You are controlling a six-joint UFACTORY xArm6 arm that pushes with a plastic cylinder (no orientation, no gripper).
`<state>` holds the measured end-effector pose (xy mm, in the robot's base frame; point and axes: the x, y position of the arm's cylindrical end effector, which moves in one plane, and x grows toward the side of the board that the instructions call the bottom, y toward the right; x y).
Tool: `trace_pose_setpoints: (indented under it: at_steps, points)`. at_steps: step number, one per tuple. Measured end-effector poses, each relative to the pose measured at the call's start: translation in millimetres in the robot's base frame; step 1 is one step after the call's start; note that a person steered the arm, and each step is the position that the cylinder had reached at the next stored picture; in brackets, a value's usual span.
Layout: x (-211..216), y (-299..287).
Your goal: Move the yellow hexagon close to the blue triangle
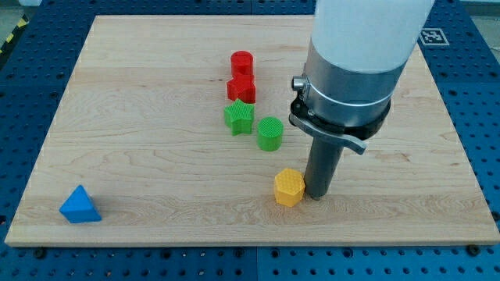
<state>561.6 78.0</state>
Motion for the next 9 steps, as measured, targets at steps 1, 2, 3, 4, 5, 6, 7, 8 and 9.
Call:
trace_pose_setpoints:
  at_steps: [1,2,3,4,5,6,7,8,9]
  points:
    - [0.0,-1.9]
    - [0.0,-4.8]
    - [0.1,-6.3]
    - [0.2,-17.7]
    - [2.3,-34.9]
    - [6.8,-48.8]
    - [8.3,-68.6]
    - [8.3,-95.3]
    - [8.3,-117.5]
